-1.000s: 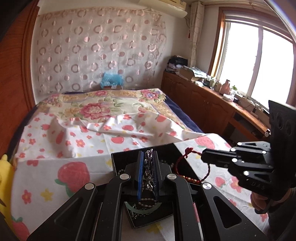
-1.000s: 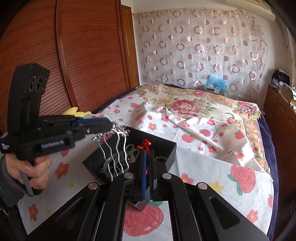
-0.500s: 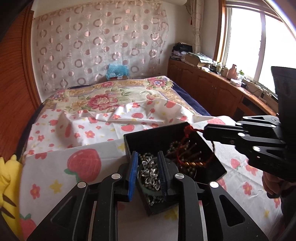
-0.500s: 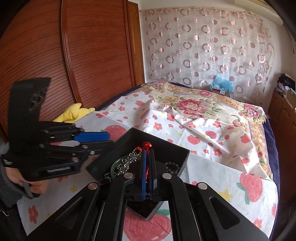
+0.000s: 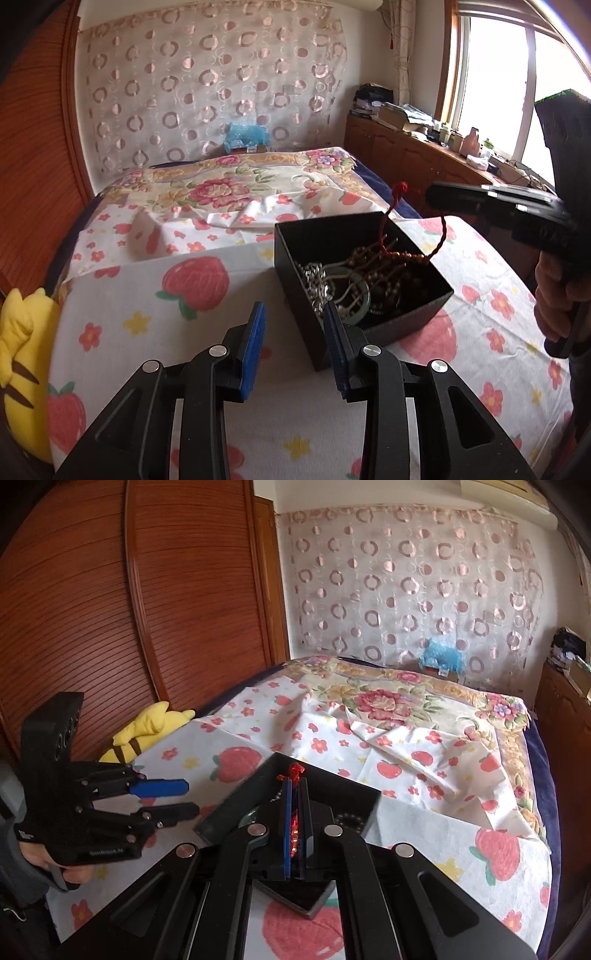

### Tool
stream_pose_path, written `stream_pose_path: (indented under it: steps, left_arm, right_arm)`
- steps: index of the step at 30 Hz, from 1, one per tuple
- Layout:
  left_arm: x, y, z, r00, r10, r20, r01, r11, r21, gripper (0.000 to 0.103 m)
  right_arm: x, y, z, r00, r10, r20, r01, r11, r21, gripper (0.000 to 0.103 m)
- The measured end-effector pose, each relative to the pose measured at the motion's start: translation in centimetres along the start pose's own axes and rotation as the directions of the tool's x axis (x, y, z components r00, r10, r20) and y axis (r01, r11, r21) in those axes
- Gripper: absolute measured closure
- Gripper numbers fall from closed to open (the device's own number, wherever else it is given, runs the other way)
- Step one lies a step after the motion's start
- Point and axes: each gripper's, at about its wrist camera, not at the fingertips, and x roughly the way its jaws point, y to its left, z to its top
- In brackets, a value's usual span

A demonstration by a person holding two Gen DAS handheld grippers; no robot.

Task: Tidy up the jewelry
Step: 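Grasp the gold ring with the left tool while the right tool grasps a small gold charm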

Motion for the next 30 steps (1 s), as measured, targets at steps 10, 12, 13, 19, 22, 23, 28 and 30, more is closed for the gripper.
stream_pose_path:
  steps: [10,12,13,19,22,23,28,30]
  left_arm:
    - [-1.8,-0.1,-2.8,1.0,0.005,-0.025,-0.005,1.0,0.0,0.071]
    - [-2.4,-0.2,-3.4,1.0,0.008,-0.022,-0.008,1.0,-0.006,0.07]
    - [-2.7,-0.3,-3.8,1.0,0.011,-0.021,-0.012,1.0,-0.01,0.068]
    - [-3.9,-1.4,-5.6,1.0,-0.005,-0.021,0.005,1.0,-0.002,0.066]
    - [-4.1,-1.8,-6.2,1.0,-0.011,-0.029,0.011,1.0,0.007,0.065]
    - [-4.2,-2.1,-6.6,0.999,-0.015,-0.033,0.015,1.0,0.012,0.064]
    - [-4.5,-3.1,-7.8,0.999,-0.027,-0.047,0.029,0.999,0.032,0.059]
    - [-4.5,-3.4,-8.4,0.998,-0.034,-0.057,0.036,0.999,0.037,0.059]
  right_arm:
    - [0.5,1.8,-0.4,0.999,-0.029,-0.036,0.029,1.0,0.001,0.077]
    - [-0.1,1.8,-0.6,0.999,-0.036,-0.032,0.036,0.999,0.005,0.077]
    - [-0.7,1.9,-0.9,0.998,-0.057,-0.029,0.057,0.998,0.001,0.077]
    - [-2.8,2.3,-3.8,0.994,-0.087,-0.065,0.088,0.996,0.009,0.077]
    - [-3.1,2.7,-5.9,0.99,-0.099,-0.103,0.1,0.995,0.012,0.077]
    - [-3.1,2.7,-6.6,0.988,-0.099,-0.116,0.101,0.995,0.015,0.077]
    - [-2.1,3.3,-10.0,0.976,-0.113,-0.187,0.118,0.993,0.017,0.077]
    - [-1.8,3.7,-11.2,0.971,-0.108,-0.214,0.115,0.993,0.019,0.077]
